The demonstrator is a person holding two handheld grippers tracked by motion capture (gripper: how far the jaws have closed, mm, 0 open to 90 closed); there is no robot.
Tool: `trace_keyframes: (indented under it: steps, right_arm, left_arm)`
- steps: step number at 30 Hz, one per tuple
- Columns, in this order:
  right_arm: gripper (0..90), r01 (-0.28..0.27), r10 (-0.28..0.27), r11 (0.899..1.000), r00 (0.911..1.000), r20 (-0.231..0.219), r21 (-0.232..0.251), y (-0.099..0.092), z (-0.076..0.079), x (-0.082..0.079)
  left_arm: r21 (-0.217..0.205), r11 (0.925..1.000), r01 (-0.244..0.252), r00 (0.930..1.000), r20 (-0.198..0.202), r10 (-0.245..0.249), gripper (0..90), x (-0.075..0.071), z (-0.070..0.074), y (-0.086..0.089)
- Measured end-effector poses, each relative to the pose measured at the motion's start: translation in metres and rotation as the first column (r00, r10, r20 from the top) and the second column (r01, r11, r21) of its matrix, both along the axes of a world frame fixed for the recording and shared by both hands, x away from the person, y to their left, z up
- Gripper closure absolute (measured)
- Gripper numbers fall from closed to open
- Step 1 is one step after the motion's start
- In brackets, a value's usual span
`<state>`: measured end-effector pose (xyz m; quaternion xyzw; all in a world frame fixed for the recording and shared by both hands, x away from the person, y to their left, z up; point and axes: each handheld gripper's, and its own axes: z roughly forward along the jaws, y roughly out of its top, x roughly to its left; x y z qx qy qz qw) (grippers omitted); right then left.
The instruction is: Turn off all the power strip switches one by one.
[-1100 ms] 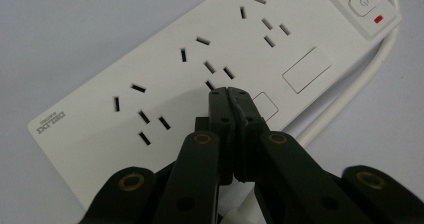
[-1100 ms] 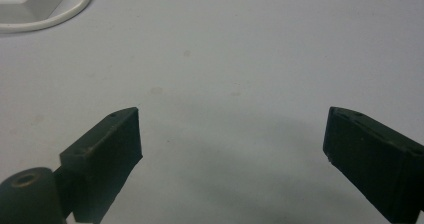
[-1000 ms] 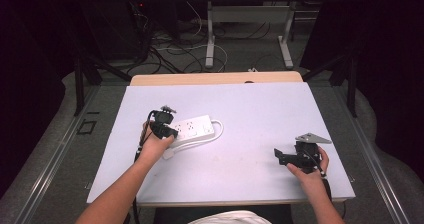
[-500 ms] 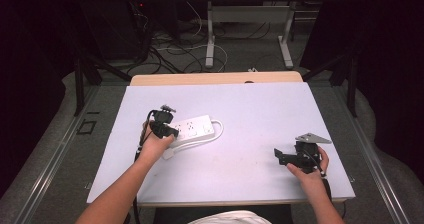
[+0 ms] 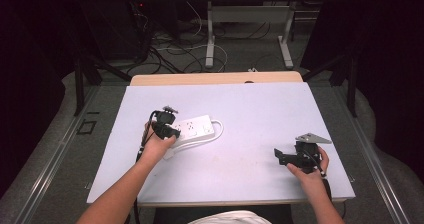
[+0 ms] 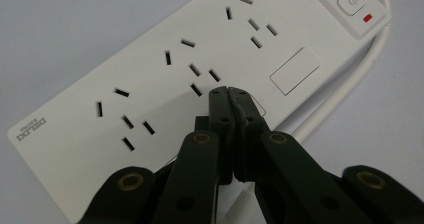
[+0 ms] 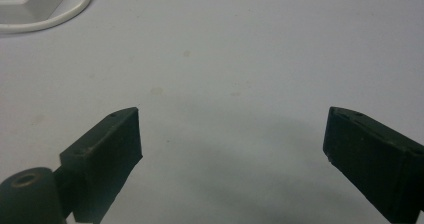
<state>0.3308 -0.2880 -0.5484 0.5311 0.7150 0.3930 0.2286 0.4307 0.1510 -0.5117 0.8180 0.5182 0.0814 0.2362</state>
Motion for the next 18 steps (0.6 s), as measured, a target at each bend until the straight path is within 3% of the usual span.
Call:
trace_keyframes:
  steps: [3,5,7,11,18]
  right_arm:
    - [8.0,0.000,0.000,1.000,1.0000,0.000,0.001,-0.0001,-0.0001,0.0001]
    - [8.0,-0.001,0.001,1.000,1.0000,0.002,-0.001,0.0000,0.0001,0.0000]
    - [8.0,-0.003,0.003,1.000,1.0000,0.004,-0.004,-0.0002,0.0001,0.0001]
    - [8.0,-0.003,0.003,1.000,1.0000,0.004,-0.004,-0.0002,0.0000,0.0001]
    - [8.0,-0.002,0.002,1.000,1.0000,0.001,-0.003,0.0001,-0.0002,0.0002]
  left_arm:
    - [-0.001,1.0000,-0.003,1.0000,0.007,0.003,89.7,-0.0007,-0.0006,-0.0001]
    - [0.029,0.9996,0.003,1.0000,-0.002,-0.003,89.8,-0.0009,-0.0012,-0.0013]
    - [0.043,0.9991,0.000,0.9999,0.014,-0.001,90.0,-0.0021,-0.0012,-0.0016]
    - [0.009,0.9999,-0.014,0.9999,0.002,0.014,90.0,-0.0025,-0.0021,0.0027]
    - [-0.003,0.9999,-0.015,0.9999,0.008,0.015,89.7,-0.0029,-0.0027,0.0043]
